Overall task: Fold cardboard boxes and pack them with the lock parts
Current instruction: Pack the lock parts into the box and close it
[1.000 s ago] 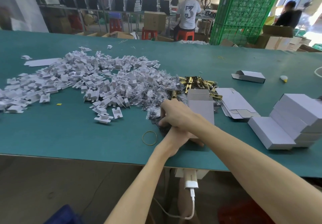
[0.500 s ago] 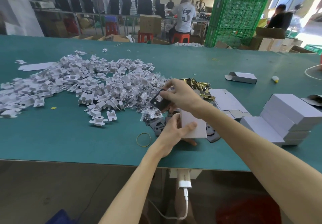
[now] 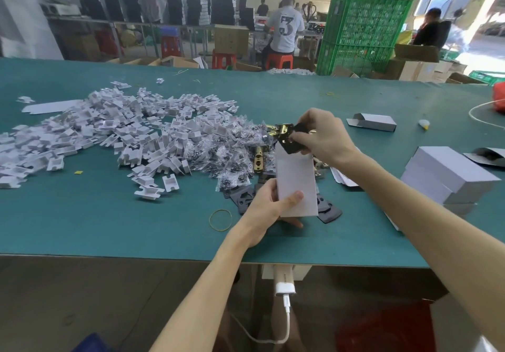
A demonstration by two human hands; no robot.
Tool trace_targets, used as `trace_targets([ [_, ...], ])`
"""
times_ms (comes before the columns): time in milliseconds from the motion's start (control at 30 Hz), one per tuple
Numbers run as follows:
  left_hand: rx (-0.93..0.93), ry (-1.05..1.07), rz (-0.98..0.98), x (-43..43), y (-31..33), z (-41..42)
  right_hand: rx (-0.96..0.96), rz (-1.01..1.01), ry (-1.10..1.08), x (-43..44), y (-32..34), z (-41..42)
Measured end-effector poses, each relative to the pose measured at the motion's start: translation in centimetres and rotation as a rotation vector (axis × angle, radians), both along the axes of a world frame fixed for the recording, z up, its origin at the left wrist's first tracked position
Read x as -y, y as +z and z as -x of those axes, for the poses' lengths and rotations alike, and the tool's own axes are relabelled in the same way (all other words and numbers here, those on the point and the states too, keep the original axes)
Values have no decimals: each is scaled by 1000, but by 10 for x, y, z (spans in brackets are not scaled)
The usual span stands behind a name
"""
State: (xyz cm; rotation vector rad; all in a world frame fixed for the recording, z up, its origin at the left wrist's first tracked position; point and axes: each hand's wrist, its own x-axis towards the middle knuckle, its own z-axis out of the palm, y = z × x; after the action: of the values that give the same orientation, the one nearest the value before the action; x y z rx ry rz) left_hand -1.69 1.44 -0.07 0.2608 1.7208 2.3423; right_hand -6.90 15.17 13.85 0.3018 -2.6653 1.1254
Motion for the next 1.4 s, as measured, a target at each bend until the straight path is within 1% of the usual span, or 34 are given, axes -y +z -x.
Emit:
trace_targets([
  [67,-11,-10,0,1,-1,0,-62,-132,-34,-5,-2,-1],
  [233,-20,-20,-2,1,-3,1,-68,-234,42,-3,-6,-12],
  [467,-7,-15,-20,1,-2,1,-48,-233,33,-2,-1,-12],
  [633,-10,-22,-20,1,-2,1,-52,-239,98,-7,3,-14],
  [800,-8,-15,-16,1,0,-1,13,-335,171,-6,-4,-18],
  [933,4,-5,3,0,2,-2,14,-518,178,-2,-9,-23],
  [1000,5,-5,7,0,3,-2,33,-550,185,-2,-10,-24],
  [1267,-12,-8,40,1,4,-3,103,-763,194,4,6,-28],
  [1333,-17,-9,47,2,4,-3,100,-777,192,7,10,-28],
  [1400,-22,-10,45,2,4,-4,52,-798,169,11,13,-29],
])
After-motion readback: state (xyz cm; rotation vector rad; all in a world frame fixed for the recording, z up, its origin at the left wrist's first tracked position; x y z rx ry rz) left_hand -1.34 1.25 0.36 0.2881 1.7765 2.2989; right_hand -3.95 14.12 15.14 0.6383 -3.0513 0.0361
